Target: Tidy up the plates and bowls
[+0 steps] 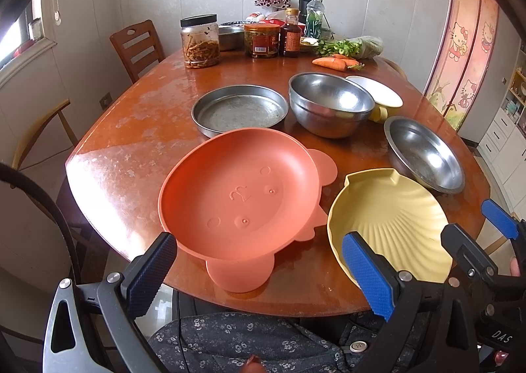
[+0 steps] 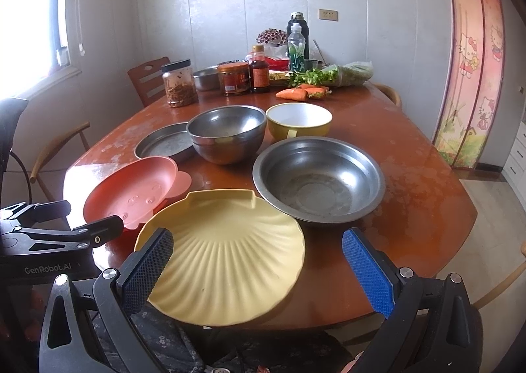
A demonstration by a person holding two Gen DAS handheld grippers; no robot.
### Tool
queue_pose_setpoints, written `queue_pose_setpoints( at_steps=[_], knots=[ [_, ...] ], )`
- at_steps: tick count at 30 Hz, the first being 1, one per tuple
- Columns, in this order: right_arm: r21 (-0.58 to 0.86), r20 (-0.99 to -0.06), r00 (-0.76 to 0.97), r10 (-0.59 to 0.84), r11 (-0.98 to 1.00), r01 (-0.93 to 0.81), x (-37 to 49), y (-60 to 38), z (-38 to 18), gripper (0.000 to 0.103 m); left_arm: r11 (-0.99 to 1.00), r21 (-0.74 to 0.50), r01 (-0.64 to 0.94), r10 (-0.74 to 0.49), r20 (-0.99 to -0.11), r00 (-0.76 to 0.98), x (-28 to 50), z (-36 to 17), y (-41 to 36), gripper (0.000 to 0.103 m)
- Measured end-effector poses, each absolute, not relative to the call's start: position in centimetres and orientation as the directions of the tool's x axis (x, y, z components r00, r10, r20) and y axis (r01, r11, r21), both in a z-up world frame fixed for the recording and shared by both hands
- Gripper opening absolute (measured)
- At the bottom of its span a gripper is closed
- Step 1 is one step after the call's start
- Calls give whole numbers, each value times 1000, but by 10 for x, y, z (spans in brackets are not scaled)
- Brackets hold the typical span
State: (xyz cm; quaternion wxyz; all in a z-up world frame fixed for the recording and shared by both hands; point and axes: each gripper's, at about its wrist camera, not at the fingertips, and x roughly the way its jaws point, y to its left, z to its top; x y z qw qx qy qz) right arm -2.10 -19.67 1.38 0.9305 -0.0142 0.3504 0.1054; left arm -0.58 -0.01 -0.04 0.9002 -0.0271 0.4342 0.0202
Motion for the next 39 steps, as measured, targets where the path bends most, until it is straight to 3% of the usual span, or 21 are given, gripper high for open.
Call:
queue_pose_setpoints(
  at_steps=[30,39],
  knots=[
    [55,-658,723,210,971,-232,-19,-193,13,103,997,-34,-63,13,-787,617,-5,0,3,101],
    [82,-670,679,301,938,-335,4,-172,27,103,992,-71,-105,10,-787,617,5,5,32,101]
  ],
)
